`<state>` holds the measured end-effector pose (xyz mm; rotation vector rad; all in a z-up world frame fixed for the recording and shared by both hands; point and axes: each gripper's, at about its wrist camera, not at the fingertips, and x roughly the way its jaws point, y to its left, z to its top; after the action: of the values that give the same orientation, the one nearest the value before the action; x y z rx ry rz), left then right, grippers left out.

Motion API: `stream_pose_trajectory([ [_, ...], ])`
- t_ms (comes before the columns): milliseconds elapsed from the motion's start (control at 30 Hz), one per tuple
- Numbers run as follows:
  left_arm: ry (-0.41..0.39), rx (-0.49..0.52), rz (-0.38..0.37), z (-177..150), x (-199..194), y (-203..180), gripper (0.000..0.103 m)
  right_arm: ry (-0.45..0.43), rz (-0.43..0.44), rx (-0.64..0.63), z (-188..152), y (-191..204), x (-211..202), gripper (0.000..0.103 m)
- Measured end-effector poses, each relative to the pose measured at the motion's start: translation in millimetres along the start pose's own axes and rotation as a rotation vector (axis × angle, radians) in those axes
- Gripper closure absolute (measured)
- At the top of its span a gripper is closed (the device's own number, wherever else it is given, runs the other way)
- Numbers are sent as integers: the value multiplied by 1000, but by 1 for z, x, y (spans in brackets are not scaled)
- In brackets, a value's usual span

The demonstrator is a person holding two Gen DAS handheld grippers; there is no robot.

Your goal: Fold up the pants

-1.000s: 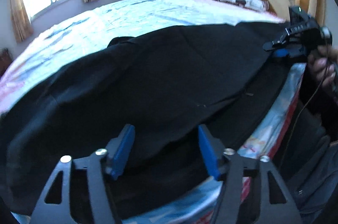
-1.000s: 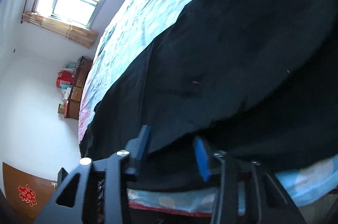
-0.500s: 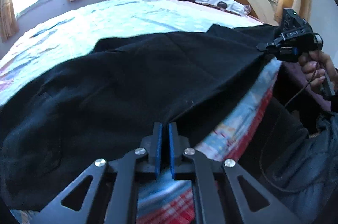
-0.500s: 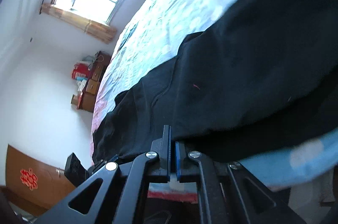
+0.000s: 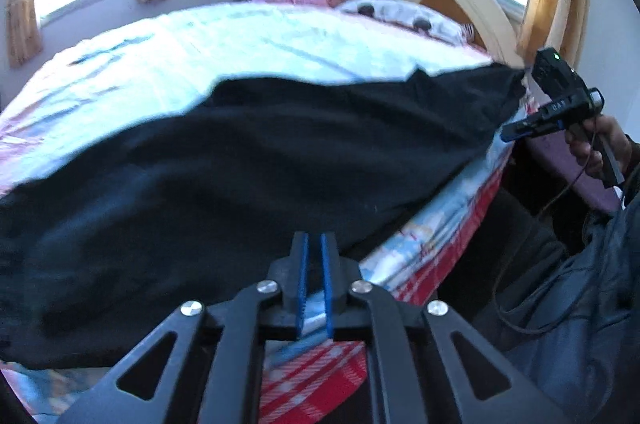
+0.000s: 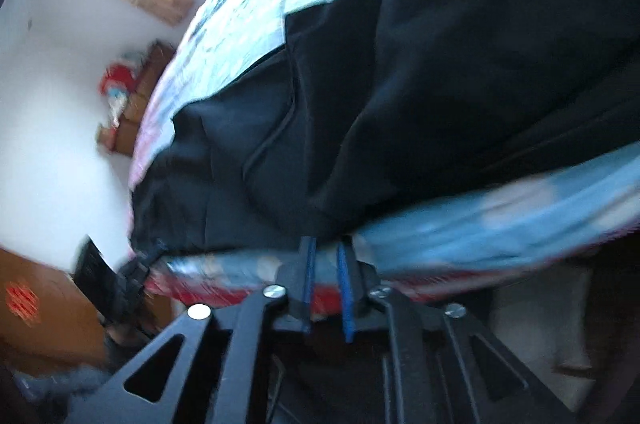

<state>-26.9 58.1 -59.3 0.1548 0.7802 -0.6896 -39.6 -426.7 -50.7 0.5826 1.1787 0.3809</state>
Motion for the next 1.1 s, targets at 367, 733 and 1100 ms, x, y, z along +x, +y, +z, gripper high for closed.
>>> stream_pose_trajectory([
  [367, -46, -210, 316, 15, 4, 75, 46, 49, 355, -269, 106, 149, 87, 39],
  [733, 5, -255, 317, -4, 15, 94, 44, 284, 326, -220, 182, 205, 234, 40],
  [1100, 5, -189, 332, -12, 20, 85, 35, 291, 398, -134, 187, 218, 275, 88],
])
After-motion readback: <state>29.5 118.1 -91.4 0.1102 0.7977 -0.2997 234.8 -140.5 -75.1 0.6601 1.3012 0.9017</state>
